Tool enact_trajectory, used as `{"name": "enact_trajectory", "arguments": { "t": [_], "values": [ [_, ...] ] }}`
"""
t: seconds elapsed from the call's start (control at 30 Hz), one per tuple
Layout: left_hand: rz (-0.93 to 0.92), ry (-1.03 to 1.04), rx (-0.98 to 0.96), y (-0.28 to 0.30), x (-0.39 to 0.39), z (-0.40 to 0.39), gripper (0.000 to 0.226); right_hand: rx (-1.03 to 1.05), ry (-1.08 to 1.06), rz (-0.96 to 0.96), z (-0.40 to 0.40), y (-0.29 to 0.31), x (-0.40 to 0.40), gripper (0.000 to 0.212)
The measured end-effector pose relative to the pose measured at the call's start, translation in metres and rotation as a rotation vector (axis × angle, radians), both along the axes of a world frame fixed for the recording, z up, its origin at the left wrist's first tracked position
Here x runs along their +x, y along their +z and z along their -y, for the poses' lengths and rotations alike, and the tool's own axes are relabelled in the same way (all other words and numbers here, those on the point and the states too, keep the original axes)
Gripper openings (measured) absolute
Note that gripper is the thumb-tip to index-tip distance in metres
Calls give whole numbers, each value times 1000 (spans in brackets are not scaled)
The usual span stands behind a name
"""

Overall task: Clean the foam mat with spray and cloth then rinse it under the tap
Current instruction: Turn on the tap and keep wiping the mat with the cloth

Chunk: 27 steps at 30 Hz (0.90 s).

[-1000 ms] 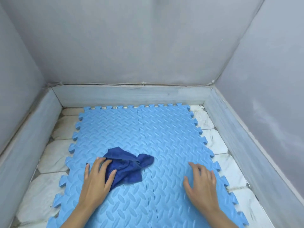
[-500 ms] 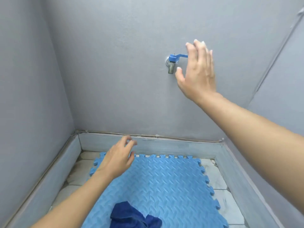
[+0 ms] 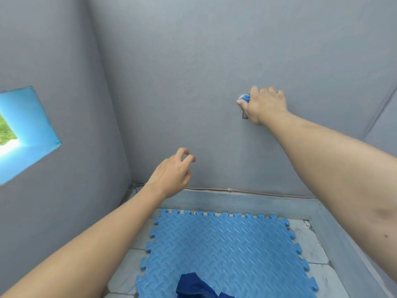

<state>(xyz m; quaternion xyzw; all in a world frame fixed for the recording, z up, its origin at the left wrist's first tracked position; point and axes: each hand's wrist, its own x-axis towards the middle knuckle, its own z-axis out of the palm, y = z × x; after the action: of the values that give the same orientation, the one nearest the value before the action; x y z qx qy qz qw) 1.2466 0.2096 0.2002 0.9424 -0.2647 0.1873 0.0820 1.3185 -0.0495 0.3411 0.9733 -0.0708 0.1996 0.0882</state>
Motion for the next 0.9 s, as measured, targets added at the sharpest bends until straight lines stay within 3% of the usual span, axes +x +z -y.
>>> {"name": "enact_trajectory", "arguments": {
  "t": [0.23,0.9],
  "values": [
    [-58,102,-53,-10,8,2,34,-113,2,-16,-1,3,0,54],
    [-16,23,6,-16,12,14,41,-158,-50,-15,-5,1,6,50]
  ]
}}
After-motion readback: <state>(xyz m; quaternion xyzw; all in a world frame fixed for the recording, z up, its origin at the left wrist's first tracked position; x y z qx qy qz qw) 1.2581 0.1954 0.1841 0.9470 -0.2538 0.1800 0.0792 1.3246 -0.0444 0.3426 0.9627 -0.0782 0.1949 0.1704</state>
